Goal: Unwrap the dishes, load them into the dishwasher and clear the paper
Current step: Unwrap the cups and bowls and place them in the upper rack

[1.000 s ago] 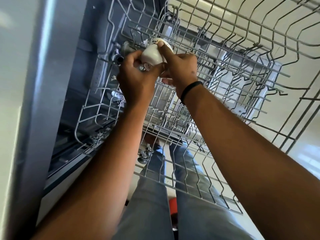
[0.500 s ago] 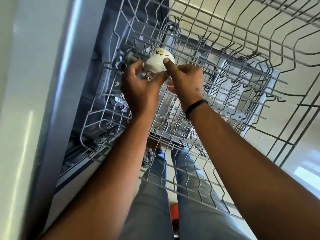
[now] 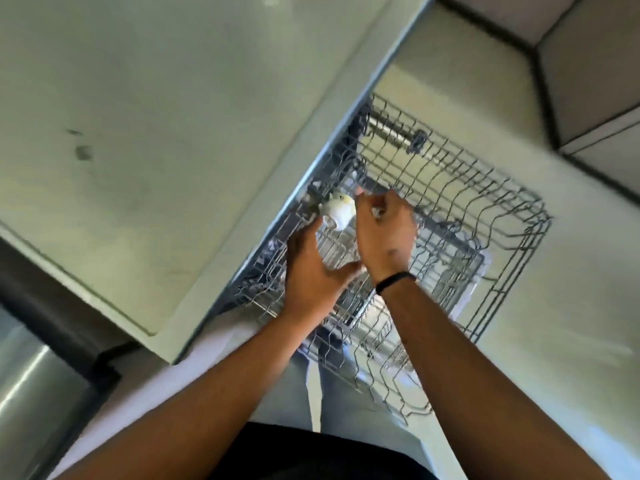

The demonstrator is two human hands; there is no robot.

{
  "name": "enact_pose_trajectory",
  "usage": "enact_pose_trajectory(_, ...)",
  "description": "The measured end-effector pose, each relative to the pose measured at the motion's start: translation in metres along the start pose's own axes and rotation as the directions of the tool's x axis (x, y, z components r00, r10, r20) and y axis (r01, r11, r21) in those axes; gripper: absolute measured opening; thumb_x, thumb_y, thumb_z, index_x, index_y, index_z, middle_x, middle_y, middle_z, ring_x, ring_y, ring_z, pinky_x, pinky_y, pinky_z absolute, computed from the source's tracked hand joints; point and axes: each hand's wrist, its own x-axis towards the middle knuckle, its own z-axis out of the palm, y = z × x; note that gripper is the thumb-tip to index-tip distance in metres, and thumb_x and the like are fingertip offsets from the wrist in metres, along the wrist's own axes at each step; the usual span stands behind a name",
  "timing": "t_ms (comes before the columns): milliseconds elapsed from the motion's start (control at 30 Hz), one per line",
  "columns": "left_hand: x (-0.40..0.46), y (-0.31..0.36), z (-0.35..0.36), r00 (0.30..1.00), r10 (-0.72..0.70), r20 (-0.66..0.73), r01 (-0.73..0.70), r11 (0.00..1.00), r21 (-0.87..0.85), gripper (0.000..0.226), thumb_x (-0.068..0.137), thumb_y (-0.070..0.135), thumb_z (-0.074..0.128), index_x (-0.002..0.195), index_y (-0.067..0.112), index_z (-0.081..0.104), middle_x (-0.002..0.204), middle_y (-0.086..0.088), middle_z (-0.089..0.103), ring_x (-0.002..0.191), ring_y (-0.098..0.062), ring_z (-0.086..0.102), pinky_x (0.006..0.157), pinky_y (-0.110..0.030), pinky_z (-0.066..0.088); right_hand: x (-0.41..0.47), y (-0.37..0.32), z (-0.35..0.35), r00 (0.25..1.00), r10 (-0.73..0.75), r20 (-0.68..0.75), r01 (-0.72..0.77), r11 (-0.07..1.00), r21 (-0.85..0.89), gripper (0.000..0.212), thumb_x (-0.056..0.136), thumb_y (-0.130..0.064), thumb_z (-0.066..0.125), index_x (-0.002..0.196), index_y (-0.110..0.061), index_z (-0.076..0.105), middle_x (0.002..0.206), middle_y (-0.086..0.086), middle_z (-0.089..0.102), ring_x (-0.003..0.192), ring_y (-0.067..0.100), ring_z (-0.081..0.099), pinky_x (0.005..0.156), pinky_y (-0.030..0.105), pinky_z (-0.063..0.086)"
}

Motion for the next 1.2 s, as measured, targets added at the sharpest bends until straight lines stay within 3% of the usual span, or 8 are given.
enact_pose_trajectory(267, -0.027, 0.062, -0.064, 0.999, 0.026, 0.030, -0.022, 0.989, -0.145, 0.088, 0.072, 0.038, 0.088, 0.145, 0.022, 0.043, 0.127, 0.015, 0.051, 0.122, -0.004, 0.049, 0.091, -0.008, 0.035, -0.026, -0.078, -0.036, 0.998, -0.040, -0.041, 0.047, 0.985, 0.168, 0.025, 0.098, -0.035, 0.061, 0.086, -0.014, 0.064, 0.081, 0.000, 0.065, 0.069, 0.010, 0.054, 0.062, 0.021, 0.037)
enact_pose_trajectory(367, -0.048, 0.069, -0.095, 0.993, 0.055, -0.102, -0.071, 0.985, -0.160, 0.078, 0.072, 0.032, 0.089, 0.139, 0.019, 0.051, 0.124, 0.006, 0.061, 0.115, -0.012, 0.059, 0.092, -0.016, 0.047, -0.060, -0.117, -0.021, 0.997, -0.074, -0.012, 0.074, 0.959, 0.273, 0.025, 0.098, -0.034, 0.062, 0.082, -0.015, 0.062, 0.071, -0.003, 0.061, 0.062, 0.010, 0.053, 0.060, 0.024, 0.038)
enact_pose_trajectory(467, -0.058, 0.067, -0.138, 0.977, 0.035, -0.210, -0.078, 0.977, -0.199, 0.067, 0.075, 0.028, 0.088, 0.134, 0.019, 0.057, 0.118, 0.002, 0.066, 0.106, -0.015, 0.064, 0.092, -0.027, 0.053, -0.094, -0.159, 0.002, 0.986, -0.164, 0.019, 0.148, 0.932, 0.331, 0.028, 0.096, -0.036, 0.064, 0.088, -0.010, 0.068, 0.081, 0.003, 0.068, 0.076, 0.017, 0.062, 0.065, 0.025, 0.041)
enact_pose_trajectory(600, -0.084, 0.049, -0.208, 0.939, 0.011, -0.344, -0.104, 0.962, -0.251, 0.062, 0.074, 0.036, 0.089, 0.128, 0.028, 0.059, 0.109, 0.010, 0.067, 0.097, -0.009, 0.067, 0.077, -0.014, 0.054, -0.143, -0.194, 0.042, 0.934, -0.305, 0.186, 0.228, 0.909, 0.348, 0.037, 0.090, -0.049, 0.061, 0.086, -0.013, 0.067, 0.083, 0.004, 0.071, 0.080, 0.024, 0.066, 0.077, 0.041, 0.055)
enact_pose_trajectory(700, -0.121, 0.028, -0.267, 0.881, -0.034, -0.471, -0.105, 0.958, -0.266, 0.062, 0.076, 0.039, 0.087, 0.130, 0.029, 0.057, 0.110, 0.013, 0.065, 0.096, -0.004, 0.065, 0.074, -0.012, 0.053, -0.191, -0.216, 0.079, 0.847, -0.417, 0.329, 0.304, 0.888, 0.345, 0.039, 0.081, -0.060, 0.056, 0.078, -0.023, 0.065, 0.080, 0.003, 0.071, 0.078, 0.027, 0.068, 0.079, 0.052, 0.057)
enact_pose_trajectory(833, -0.173, -0.012, -0.331, 0.781, -0.098, -0.617, -0.097, 0.957, -0.274, 0.061, 0.078, 0.032, 0.086, 0.132, 0.026, 0.056, 0.111, 0.012, 0.064, 0.097, -0.005, 0.064, 0.078, -0.015, 0.054, -0.262, -0.240, 0.130, 0.682, -0.486, 0.546, 0.367, 0.874, 0.320, 0.022, 0.092, -0.036, 0.065, 0.075, -0.022, 0.065, 0.075, 0.004, 0.071, 0.075, 0.030, 0.069, 0.078, 0.054, 0.058)
enact_pose_trajectory(1033, -0.235, -0.075, -0.395, 0.614, -0.200, -0.764, -0.095, 0.941, -0.323, 0.059, 0.072, 0.031, 0.089, 0.124, 0.024, 0.061, 0.109, 0.007, 0.066, 0.097, -0.011, 0.066, 0.082, -0.023, 0.058, -0.348, -0.252, 0.193, 0.370, -0.522, 0.768, 0.512, 0.805, 0.300, 0.013, 0.094, -0.022, 0.069, 0.081, -0.023, 0.067, 0.078, 0.001, 0.070, 0.077, 0.023, 0.070, 0.066, 0.039, 0.060)
enact_pose_trajectory(1200, -0.278, -0.121, -0.429, 0.532, -0.196, -0.824, -0.046, 0.965, -0.259, 0.059, 0.073, 0.031, 0.086, 0.127, 0.025, 0.061, 0.114, 0.008, 0.065, 0.103, -0.005, 0.062, 0.088, -0.028, 0.056, -0.400, -0.248, 0.233, 0.211, -0.424, 0.881, 0.558, 0.792, 0.247, 0.014, 0.095, -0.031, 0.067, 0.088, -0.018, 0.067, 0.077, 0.006, 0.071, 0.067, 0.019, 0.069, 0.057, 0.030, 0.051)
